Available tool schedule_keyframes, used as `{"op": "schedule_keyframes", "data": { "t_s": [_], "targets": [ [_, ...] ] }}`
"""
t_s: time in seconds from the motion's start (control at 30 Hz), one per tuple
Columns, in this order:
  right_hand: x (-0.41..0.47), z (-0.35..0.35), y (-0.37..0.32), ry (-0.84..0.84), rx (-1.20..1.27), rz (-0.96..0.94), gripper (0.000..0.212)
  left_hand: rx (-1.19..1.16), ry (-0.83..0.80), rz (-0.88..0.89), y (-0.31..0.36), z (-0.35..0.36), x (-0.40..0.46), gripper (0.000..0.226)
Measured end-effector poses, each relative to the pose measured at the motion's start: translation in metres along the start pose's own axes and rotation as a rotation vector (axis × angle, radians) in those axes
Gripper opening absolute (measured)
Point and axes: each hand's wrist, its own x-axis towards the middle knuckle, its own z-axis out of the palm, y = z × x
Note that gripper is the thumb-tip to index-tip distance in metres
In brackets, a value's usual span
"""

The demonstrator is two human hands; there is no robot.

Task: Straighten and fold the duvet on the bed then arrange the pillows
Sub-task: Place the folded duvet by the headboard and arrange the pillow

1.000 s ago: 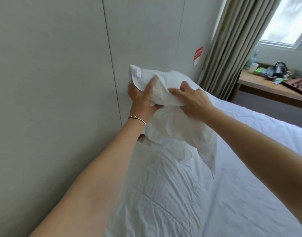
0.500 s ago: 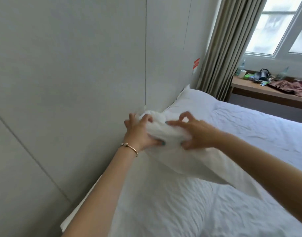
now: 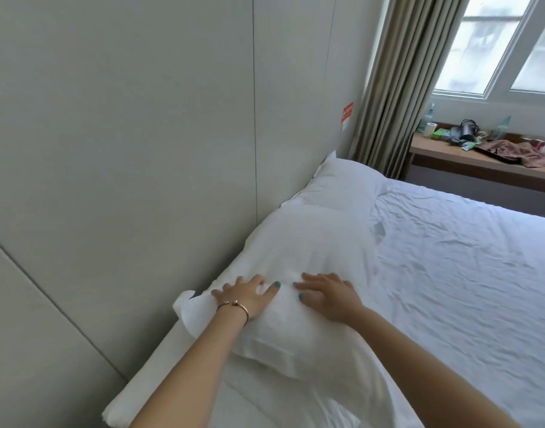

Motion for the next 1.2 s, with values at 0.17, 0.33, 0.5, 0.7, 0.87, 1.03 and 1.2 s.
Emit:
{"op": "schedule_keyframes", "data": {
  "t_s": [0.17,0.33,0.5,0.7,0.87,1.03,1.2],
  "targets": [
    [0.037,-0.020,0.027,0.230,0.115,0.136,0.037,0.097,0.129,-0.091,0.042,-0.039,0.058,0.091],
    [0.094,-0.047,0.056,0.147,0.184,0.184,0.047,-0.084,0.079,-0.086,0.085,-0.043,0.126,0.082],
    [0.151,-0.065,0.109,0.107,0.273,0.337,0.061,-0.241,-0.001,-0.012,0.116,-0.051,0.208,0.078],
    [0.167,-0.037,0.127,0.080,0.372,0.668,0.094,-0.333,-0.114,-0.007,0.121,-0.026,0.247,0.093],
    [0.129,-0.019,0.136,0.084,0.674,0.905,0.125,-0.415,-0.043,-0.155,0.110,-0.009,0.211,0.131],
    [0.094,-0.031,0.131,0.091,0.871,0.734,0.132,-0.409,0.018,-0.127,0.114,-0.010,0.169,0.122],
    [0.038,-0.057,0.084,0.353,0.889,0.490,0.112,-0.476,0.205,0.110,0.103,-0.052,0.113,0.116]
  ]
}}
